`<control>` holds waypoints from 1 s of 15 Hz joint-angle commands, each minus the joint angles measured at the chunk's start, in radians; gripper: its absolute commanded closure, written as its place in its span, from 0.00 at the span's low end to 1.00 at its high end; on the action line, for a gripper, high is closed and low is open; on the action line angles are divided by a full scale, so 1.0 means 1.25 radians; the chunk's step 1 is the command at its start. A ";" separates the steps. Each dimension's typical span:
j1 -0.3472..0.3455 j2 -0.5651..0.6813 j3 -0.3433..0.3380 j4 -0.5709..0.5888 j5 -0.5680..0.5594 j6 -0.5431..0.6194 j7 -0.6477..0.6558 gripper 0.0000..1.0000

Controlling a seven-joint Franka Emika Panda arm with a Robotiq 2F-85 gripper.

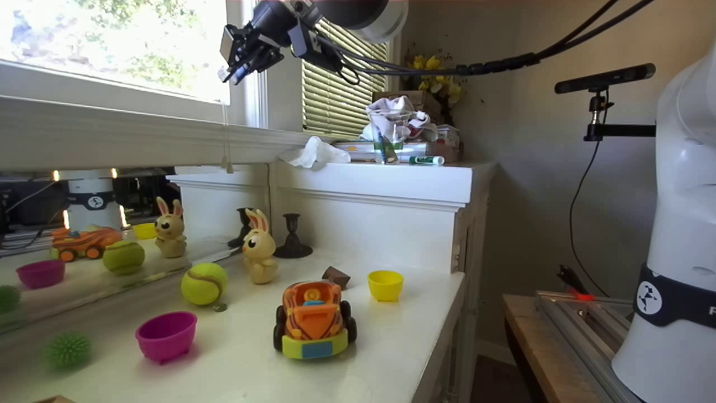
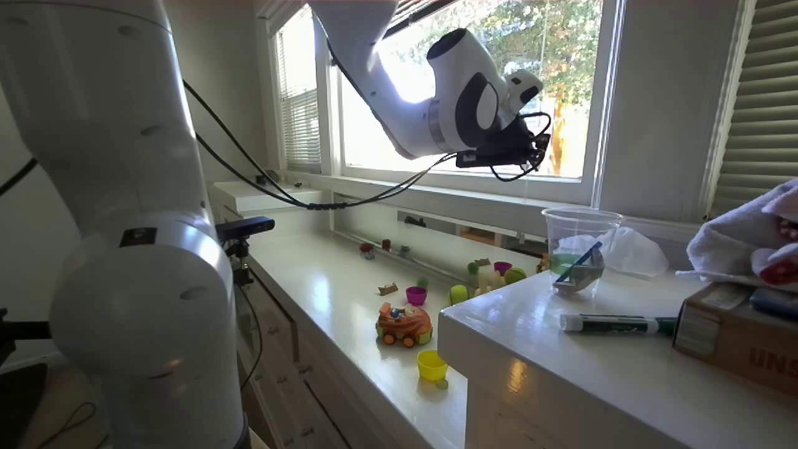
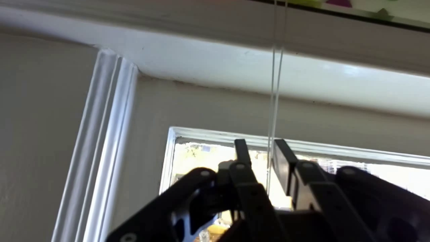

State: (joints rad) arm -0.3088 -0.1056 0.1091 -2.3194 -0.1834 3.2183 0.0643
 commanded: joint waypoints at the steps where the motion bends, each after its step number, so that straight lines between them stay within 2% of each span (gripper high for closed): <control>1: -0.027 0.014 0.025 0.015 -0.024 0.021 0.013 0.99; 8: -0.043 0.013 0.049 0.012 -0.021 0.022 0.009 1.00; 9: -0.044 0.012 0.051 0.012 -0.020 0.019 0.009 0.80; 15: -0.055 0.018 0.061 0.022 -0.018 0.022 0.007 0.38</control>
State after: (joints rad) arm -0.3527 -0.1032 0.1681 -2.3188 -0.1834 3.2241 0.0643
